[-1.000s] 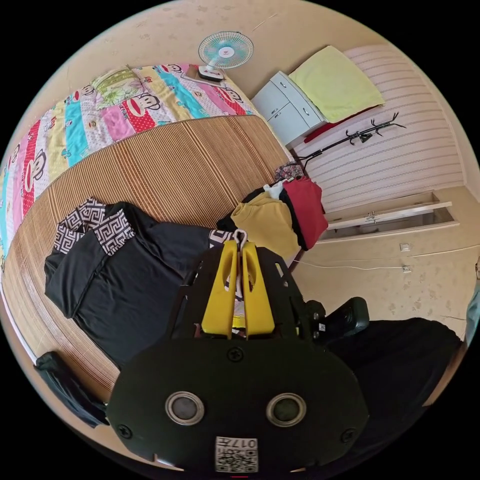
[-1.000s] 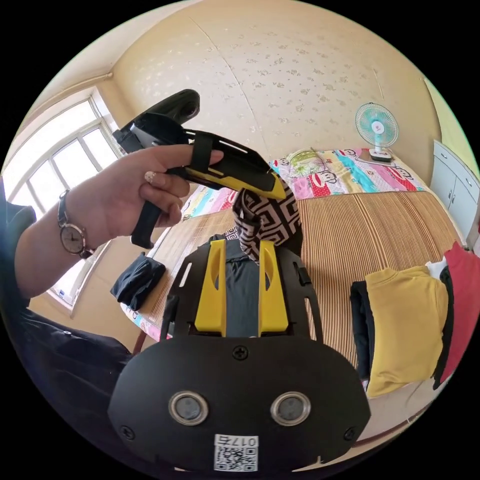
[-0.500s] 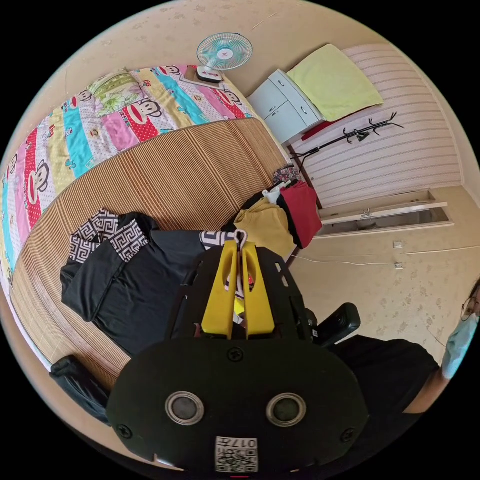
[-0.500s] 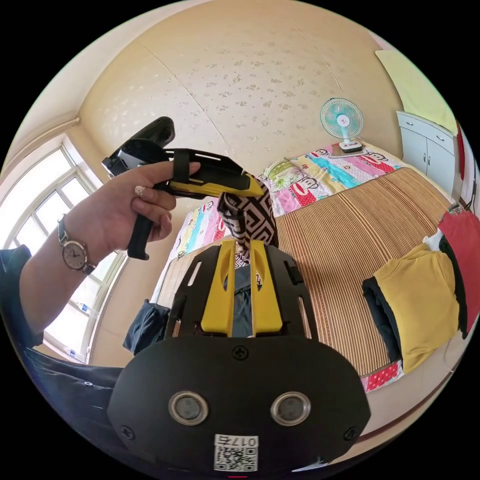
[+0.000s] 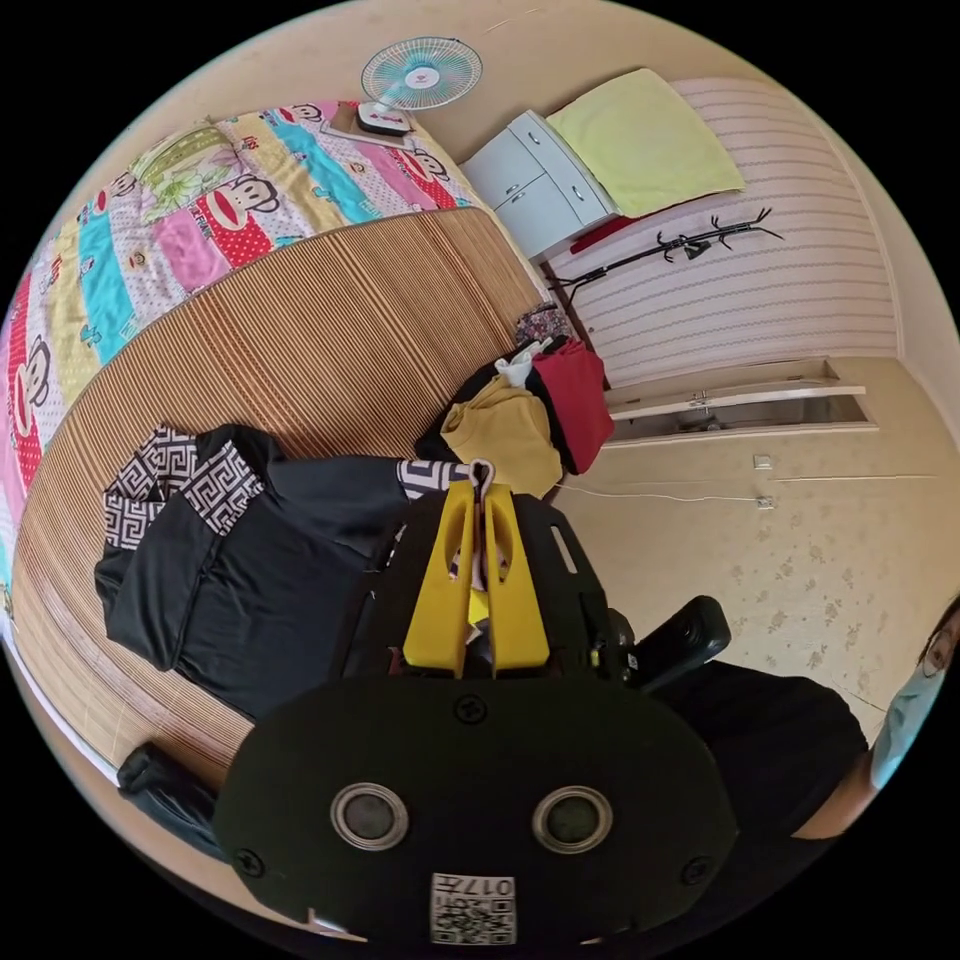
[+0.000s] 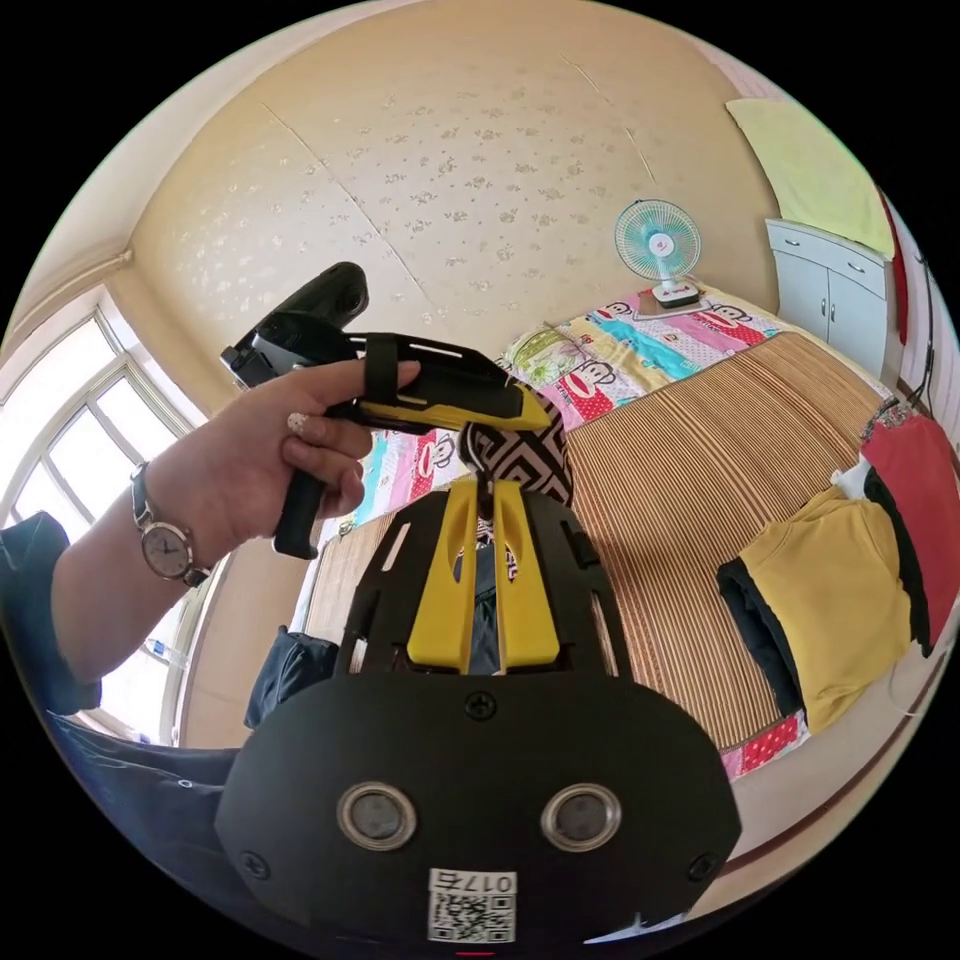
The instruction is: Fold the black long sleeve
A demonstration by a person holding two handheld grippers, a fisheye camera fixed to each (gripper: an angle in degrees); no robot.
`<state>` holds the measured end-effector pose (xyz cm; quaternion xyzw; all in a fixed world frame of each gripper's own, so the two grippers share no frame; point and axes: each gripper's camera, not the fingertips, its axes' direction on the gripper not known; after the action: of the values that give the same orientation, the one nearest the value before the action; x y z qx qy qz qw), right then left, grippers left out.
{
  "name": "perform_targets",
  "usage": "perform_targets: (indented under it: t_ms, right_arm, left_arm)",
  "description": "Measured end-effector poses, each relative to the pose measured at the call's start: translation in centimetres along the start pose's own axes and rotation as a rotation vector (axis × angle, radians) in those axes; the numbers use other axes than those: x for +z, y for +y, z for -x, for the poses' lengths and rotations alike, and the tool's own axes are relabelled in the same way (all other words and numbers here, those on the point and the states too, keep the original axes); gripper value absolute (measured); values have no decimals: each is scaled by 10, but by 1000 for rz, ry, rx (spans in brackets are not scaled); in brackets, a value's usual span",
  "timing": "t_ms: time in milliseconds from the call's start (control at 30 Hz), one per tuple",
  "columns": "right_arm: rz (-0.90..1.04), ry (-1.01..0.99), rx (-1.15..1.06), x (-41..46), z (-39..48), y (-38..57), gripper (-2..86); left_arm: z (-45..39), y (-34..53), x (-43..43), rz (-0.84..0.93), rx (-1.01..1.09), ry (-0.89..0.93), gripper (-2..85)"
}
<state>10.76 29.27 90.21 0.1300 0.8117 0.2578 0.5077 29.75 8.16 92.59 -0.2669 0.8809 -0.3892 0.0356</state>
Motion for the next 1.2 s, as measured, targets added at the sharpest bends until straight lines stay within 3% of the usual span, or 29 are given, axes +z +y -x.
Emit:
perform_targets:
  t_ms: [533, 833, 1200]
  right_arm:
    - [177, -16, -293, 99, 101, -23, 34]
    - [142, 3, -321, 132, 153, -59, 34]
    - [349, -51, -363, 222, 155, -86, 64]
  left_arm:
    - [84, 74, -169, -48, -98, -21, -9]
    - [95, 124, -307, -183, 77, 63, -9]
    - [234, 196, -384, -221, -173, 157, -9]
